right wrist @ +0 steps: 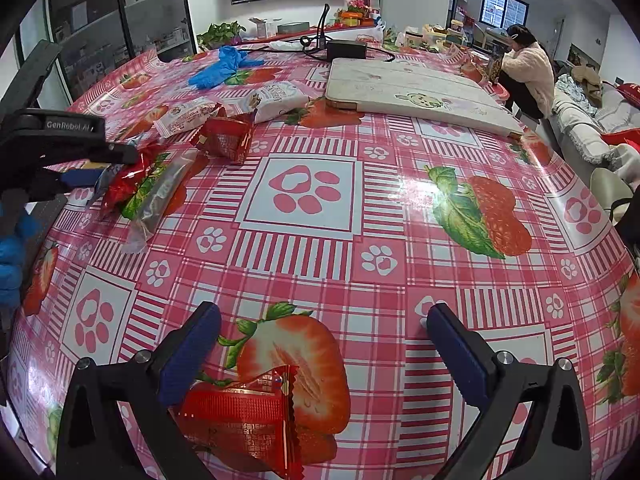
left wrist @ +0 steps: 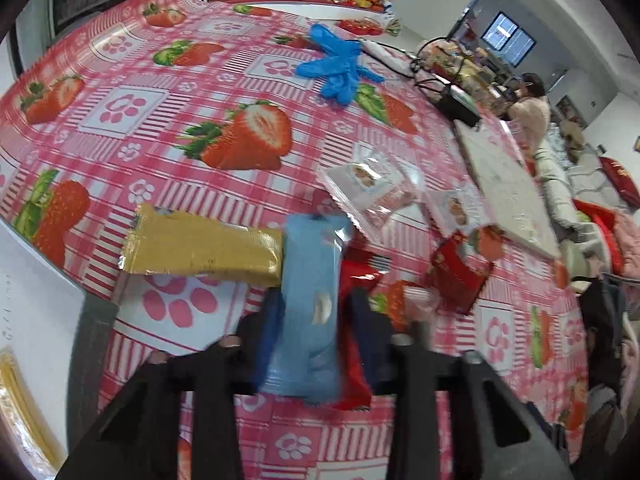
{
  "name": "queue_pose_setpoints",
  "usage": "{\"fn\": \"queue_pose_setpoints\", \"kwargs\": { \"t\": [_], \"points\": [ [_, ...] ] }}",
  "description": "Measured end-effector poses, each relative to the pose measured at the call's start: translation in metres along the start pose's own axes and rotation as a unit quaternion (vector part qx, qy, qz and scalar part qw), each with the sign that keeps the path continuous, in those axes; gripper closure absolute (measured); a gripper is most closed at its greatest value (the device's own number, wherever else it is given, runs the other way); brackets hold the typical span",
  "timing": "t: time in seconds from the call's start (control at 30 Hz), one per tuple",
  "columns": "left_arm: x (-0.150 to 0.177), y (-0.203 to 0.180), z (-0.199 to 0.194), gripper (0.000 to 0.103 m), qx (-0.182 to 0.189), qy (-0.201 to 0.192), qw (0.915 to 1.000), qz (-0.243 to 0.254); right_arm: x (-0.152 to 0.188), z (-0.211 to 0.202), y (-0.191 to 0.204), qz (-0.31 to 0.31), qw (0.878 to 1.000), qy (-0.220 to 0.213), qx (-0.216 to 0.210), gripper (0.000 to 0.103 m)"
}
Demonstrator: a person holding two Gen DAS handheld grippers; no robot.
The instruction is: Organize snacks
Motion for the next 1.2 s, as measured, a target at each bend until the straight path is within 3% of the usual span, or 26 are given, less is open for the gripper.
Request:
{"fn": "queue_pose_setpoints", "kwargs": {
  "t": [0.13,0.3,0.37,0.43,0.47,0.5,0.7,0.83,0.93,1.2],
  "points": [
    [0.022,-0.001,-0.018,0.077,-0.036,-0.009,0.9992,0.019,0.000,0.000,0.001,0.000,1.000,0.000,0.000,0.000],
    [0.079,0.007,-0.052,0.075,-0.059,-0.019,0.9976,0.032,0.000,0.000,0.001,0.000,1.000,0.000,0.000,0.000],
    [0.098,0.011,-0.063,0.066,-0.064,-0.030,0.9967,0.041,0.000,0.000,0.001,0.000,1.000,0.000,0.000,0.000],
    [0.109,0.012,-0.072,0.049,-0.076,-0.045,0.9944,0.058,0.000,0.000,0.001,0.000,1.000,0.000,0.000,0.000],
    [0.111,0.012,-0.076,0.038,-0.082,-0.052,0.9931,0.066,0.000,0.000,0.001,0.000,1.000,0.000,0.000,0.000],
    [0.113,0.013,-0.078,0.033,-0.088,-0.057,0.9919,0.072,0.000,0.000,0.001,0.000,1.000,0.000,0.000,0.000],
    [0.101,0.027,-0.073,0.032,-0.094,-0.051,0.9925,0.058,0.000,0.000,0.001,0.000,1.000,0.000,-0.001,0.000],
    [0.097,0.039,-0.063,0.026,-0.096,-0.036,0.9935,0.050,0.000,0.000,0.001,0.001,1.000,0.000,0.000,0.000],
    [0.095,0.040,-0.061,0.026,-0.114,-0.044,0.9910,0.054,0.000,0.000,0.001,0.001,1.000,-0.001,0.000,0.000],
    [0.095,0.020,-0.050,0.025,-0.083,-0.041,0.9949,0.039,0.000,0.000,0.001,0.000,1.000,0.000,-0.001,0.000]
  ]
}}
Point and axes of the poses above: each gripper's, at about its wrist camera, not at the fingertips, and z roughly the way its jaws point, y to its left, x to its underside, the point moved 3 cm from there along z, roughly the way its jaws point, and after that the axes turned 2 degrees about z, right-handed, at the moved point
